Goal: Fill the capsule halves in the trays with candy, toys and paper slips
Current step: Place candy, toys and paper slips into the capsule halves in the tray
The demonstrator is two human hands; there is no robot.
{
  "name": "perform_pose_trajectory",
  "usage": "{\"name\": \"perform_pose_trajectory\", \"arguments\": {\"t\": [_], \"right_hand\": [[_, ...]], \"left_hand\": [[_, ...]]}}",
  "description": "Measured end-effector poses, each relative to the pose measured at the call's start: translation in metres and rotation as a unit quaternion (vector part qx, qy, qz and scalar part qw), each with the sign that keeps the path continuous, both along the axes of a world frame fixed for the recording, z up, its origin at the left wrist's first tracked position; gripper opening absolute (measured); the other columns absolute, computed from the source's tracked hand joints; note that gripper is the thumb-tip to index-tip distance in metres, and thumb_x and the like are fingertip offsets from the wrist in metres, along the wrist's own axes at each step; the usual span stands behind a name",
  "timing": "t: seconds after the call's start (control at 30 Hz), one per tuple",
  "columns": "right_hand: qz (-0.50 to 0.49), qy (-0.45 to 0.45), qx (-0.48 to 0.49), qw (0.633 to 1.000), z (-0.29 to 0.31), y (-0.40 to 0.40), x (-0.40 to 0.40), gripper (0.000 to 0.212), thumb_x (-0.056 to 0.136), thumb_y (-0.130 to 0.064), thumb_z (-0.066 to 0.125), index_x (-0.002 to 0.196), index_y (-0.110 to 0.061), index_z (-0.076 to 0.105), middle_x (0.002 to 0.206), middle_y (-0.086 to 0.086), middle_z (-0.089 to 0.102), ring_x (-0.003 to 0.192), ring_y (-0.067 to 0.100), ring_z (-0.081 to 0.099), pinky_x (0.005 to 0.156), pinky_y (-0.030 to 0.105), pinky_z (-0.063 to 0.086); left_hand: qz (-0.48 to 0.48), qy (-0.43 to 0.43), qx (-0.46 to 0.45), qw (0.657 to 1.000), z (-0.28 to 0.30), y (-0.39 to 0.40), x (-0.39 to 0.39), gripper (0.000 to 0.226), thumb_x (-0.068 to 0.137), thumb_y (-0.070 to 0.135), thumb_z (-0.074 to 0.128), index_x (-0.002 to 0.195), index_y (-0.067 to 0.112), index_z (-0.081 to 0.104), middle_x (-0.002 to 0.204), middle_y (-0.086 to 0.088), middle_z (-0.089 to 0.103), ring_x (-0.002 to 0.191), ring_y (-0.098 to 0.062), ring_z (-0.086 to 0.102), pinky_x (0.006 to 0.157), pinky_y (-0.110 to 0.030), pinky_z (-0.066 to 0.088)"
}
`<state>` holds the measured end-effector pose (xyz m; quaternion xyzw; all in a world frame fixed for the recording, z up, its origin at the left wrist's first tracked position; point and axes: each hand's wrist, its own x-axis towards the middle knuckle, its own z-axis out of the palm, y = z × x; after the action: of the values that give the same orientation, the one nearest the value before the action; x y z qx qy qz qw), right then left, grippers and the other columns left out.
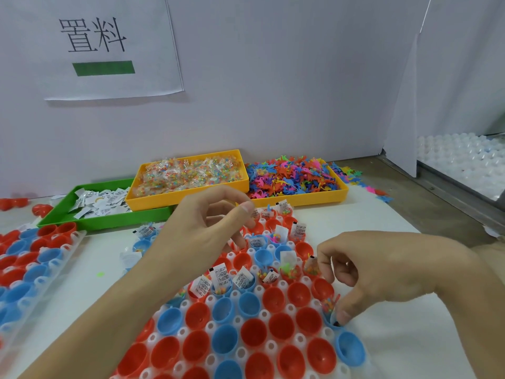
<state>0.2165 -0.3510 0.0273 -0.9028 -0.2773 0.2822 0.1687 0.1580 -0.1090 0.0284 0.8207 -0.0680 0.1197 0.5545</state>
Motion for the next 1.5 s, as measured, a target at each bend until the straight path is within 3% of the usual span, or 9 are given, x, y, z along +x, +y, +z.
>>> {"name": "perform_pose_trajectory", "arguments": {"t": [0.27,0.47,0.57,0.7,0.83,0.9,1.13,1.37,1.5], "right_hand": [[0.002,0.016,0.153,0.988,-0.006,-0.016,0.017,0.027,0.073,-0.052,0.080,0.093,-0.040,0.067,0.071,-0.008,0.060,0.065,0.006,0.053,0.067,0.027,0.047],[-0.119,-0.120,0.306,0.937,-0.030,-0.006,0.040,0.005,0.090,-0.032,0.070,0.089,-0.036,0.071,0.078,-0.006,0.070,0.069,0.011,0.069,0.061,0.015,0.051],[-0.177,-0.159,0.332,0.913,-0.046,0.001,0.050,0.010,0.094,-0.022,0.067,0.092,-0.030,0.072,0.078,-0.005,0.072,0.069,0.010,0.070,0.056,0.011,0.047],[-0.230,-0.189,0.337,0.893,-0.064,0.006,0.061,0.014,0.098,-0.018,0.060,0.096,-0.027,0.071,0.084,-0.007,0.074,0.070,0.004,0.069,0.064,0.018,0.049],[-0.254,-0.196,0.334,0.886,-0.077,0.011,0.067,0.014,0.099,-0.019,0.058,0.102,-0.024,0.071,0.085,-0.010,0.074,0.071,0.001,0.068,0.061,0.015,0.046],[-0.262,-0.202,0.333,0.883,-0.080,0.014,0.070,0.014,0.099,-0.018,0.058,0.105,-0.022,0.071,0.086,-0.009,0.073,0.073,0.003,0.069,0.062,0.014,0.046],[-0.251,-0.287,0.318,0.868,-0.065,0.043,0.096,0.018,0.096,-0.014,0.063,0.111,-0.013,0.072,0.104,0.000,0.071,0.089,0.010,0.062,0.072,0.011,0.043],[-0.217,-0.315,0.171,0.908,-0.040,0.077,0.142,0.027,0.094,-0.009,0.065,0.121,-0.006,0.069,0.119,0.012,0.069,0.105,0.022,0.063,0.094,0.035,0.050],[-0.210,-0.308,0.134,0.918,-0.046,0.084,0.155,0.020,0.092,-0.002,0.066,0.110,-0.006,0.074,0.118,0.013,0.071,0.108,0.025,0.064,0.092,0.035,0.051]], "left_hand": [[0.081,-0.019,-0.022,0.996,0.005,0.034,-0.008,0.035,0.072,0.053,0.060,0.090,0.026,0.072,0.084,0.002,0.076,0.079,-0.012,0.070,0.066,-0.024,0.056],[0.297,-0.009,-0.028,0.955,-0.035,0.106,-0.007,0.011,0.094,0.028,0.063,0.088,0.024,0.072,0.090,0.004,0.074,0.096,-0.020,0.067,0.090,-0.045,0.051],[0.361,0.026,-0.029,0.932,-0.066,0.119,-0.006,0.014,0.097,0.025,0.059,0.102,0.017,0.070,0.101,0.000,0.069,0.104,-0.023,0.063,0.087,-0.035,0.046],[0.363,0.058,-0.033,0.929,-0.088,0.124,-0.005,0.023,0.101,0.024,0.048,0.109,0.016,0.069,0.103,0.009,0.064,0.104,-0.014,0.056,0.084,-0.031,0.042],[0.307,0.096,-0.263,0.910,-0.083,0.134,-0.010,0.026,0.100,0.025,0.041,0.101,0.018,0.066,0.111,0.002,0.071,0.088,-0.009,0.058,0.074,-0.025,0.041],[0.301,0.085,-0.294,0.903,-0.085,0.136,-0.011,0.031,0.100,0.029,0.039,0.108,0.013,0.065,0.113,-0.002,0.071,0.086,-0.011,0.059,0.074,-0.025,0.043],[0.309,0.053,-0.328,0.891,-0.086,0.134,-0.013,0.041,0.100,0.029,0.039,0.119,0.001,0.062,0.115,-0.010,0.070,0.086,-0.016,0.060,0.074,-0.027,0.044],[0.312,0.049,-0.324,0.892,-0.089,0.137,-0.011,0.042,0.102,0.032,0.037,0.116,0.003,0.064,0.113,-0.009,0.070,0.089,-0.014,0.059,0.072,-0.026,0.043],[0.315,0.045,-0.318,0.893,-0.090,0.138,-0.010,0.039,0.102,0.033,0.037,0.109,0.007,0.065,0.112,-0.009,0.071,0.095,-0.017,0.062,0.074,-0.028,0.044]]}}
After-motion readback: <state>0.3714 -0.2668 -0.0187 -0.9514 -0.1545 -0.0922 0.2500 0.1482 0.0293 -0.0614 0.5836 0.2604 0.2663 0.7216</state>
